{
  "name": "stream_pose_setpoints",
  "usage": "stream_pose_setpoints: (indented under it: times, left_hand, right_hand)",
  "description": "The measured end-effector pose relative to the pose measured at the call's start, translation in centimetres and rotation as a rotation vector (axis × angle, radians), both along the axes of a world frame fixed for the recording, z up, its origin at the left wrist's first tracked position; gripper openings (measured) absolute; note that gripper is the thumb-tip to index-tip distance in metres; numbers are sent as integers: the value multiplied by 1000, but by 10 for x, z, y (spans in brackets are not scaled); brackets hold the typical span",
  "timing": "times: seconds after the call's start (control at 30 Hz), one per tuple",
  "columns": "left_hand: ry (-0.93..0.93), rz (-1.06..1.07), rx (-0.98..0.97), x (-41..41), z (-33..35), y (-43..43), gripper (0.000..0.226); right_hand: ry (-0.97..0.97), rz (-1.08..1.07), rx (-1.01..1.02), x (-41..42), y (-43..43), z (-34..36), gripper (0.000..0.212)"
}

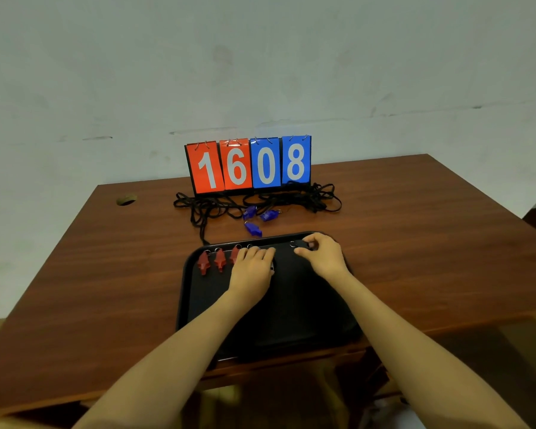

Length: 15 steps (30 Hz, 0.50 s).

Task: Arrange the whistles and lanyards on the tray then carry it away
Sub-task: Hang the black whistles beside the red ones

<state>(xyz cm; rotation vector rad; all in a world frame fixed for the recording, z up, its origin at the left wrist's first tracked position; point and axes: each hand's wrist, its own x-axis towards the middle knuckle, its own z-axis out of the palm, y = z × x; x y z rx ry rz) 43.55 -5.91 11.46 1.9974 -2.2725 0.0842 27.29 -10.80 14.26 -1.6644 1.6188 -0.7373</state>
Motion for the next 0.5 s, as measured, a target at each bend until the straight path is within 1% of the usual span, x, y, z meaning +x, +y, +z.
stream_pose_setpoints:
  times: [0.13,0.27,0.37,0.5]
  left_hand:
    - [-68,-13,-25,0,-2,6,46]
    - [-74,4,-34,1,-3,6,39]
    - [-95,16,-24,0,3,0,35]
    - [-88,51,24,0,7,-8,36]
  right_hand:
    - [-105,-53,18,5,1,-6,28]
    - [-174,-55,7,9,2,-10,14]
    - [-193,-49,-23,9,2,-11,14]
    - [-236,-41,1,10,0,-11,14]
